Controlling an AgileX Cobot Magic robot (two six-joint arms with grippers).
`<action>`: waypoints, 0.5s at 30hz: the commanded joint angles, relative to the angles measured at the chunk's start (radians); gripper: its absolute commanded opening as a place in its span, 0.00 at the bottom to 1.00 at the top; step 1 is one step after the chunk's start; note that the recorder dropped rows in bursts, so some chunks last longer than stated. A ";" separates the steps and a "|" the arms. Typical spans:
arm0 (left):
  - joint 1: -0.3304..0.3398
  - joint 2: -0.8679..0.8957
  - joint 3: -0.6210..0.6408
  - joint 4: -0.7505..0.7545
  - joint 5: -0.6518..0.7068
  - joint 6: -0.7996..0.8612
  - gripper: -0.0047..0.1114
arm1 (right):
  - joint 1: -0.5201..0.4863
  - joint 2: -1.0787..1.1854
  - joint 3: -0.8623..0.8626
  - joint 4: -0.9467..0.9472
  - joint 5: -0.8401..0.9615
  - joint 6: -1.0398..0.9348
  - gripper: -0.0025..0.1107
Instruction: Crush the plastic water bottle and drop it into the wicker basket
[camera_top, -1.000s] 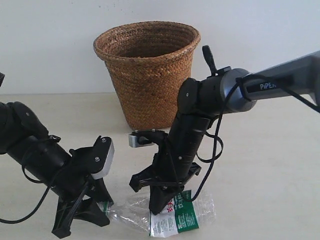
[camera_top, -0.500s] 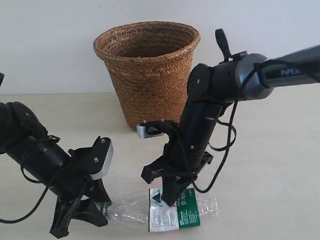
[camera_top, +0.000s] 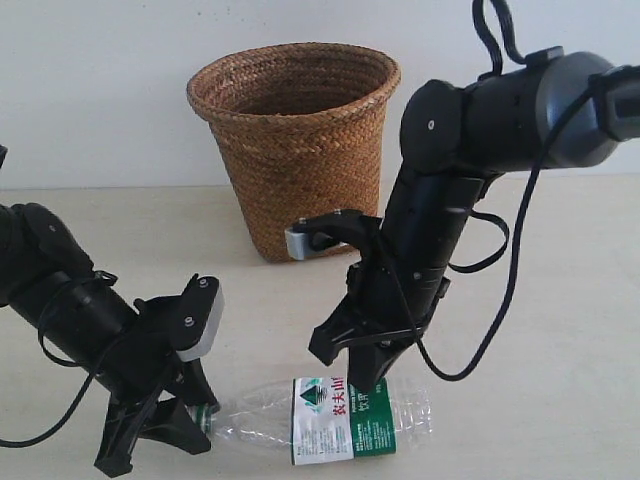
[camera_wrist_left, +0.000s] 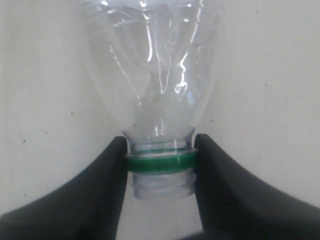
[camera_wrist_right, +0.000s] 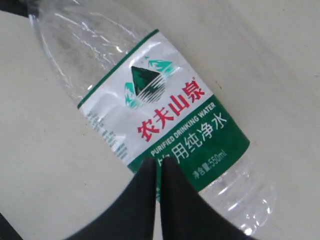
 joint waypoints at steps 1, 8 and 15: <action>0.001 -0.004 -0.001 0.000 0.009 -0.004 0.08 | 0.001 0.044 0.019 -0.010 -0.011 -0.009 0.02; 0.002 -0.004 -0.001 -0.004 0.009 -0.004 0.08 | 0.001 0.124 0.019 -0.049 -0.067 -0.009 0.02; 0.002 -0.004 -0.001 -0.004 0.009 -0.004 0.08 | 0.001 0.211 0.019 -0.127 -0.059 0.039 0.02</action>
